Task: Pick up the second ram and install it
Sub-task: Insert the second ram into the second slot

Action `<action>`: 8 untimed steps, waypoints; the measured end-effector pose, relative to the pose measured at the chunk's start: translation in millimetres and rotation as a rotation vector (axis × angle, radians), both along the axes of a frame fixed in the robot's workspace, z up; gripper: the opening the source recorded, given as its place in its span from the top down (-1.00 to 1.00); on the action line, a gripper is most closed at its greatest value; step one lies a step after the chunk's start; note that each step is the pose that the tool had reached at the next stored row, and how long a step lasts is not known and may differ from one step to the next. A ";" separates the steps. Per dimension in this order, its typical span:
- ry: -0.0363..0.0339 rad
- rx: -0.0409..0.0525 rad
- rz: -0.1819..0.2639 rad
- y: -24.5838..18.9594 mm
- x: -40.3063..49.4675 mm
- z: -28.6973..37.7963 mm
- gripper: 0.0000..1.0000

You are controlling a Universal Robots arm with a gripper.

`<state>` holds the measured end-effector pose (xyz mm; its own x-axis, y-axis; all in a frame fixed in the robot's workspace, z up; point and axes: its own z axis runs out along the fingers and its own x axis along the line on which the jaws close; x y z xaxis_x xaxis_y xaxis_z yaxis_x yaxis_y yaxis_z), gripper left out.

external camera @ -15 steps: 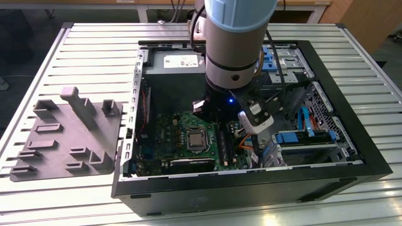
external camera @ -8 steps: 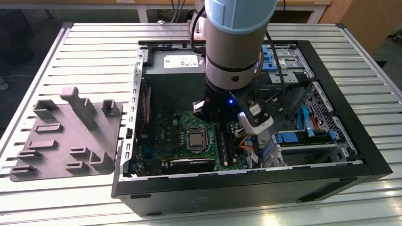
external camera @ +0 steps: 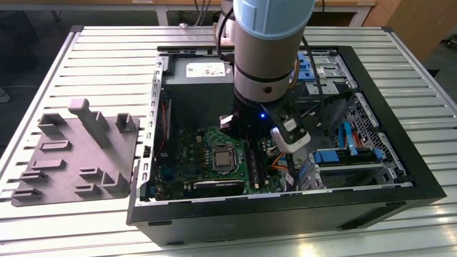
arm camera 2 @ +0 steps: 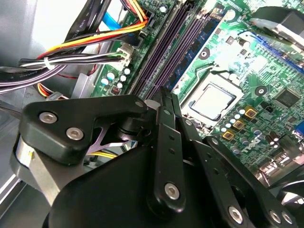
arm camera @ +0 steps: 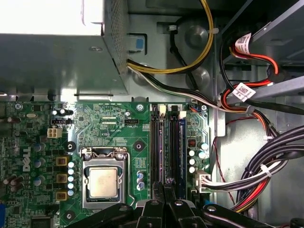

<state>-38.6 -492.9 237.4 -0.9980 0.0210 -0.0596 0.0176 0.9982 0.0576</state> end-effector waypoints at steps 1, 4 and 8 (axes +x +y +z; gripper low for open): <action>0.0000 0.0000 0.000 0.5 0.0 -0.3 0.76; 0.0000 0.0001 0.000 1.9 0.0 -0.7 0.76; 0.0000 0.0001 0.000 3.2 0.1 -1.5 0.76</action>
<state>-38.5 -489.7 235.9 -0.9980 0.0212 -0.0596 0.0178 0.9982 0.0576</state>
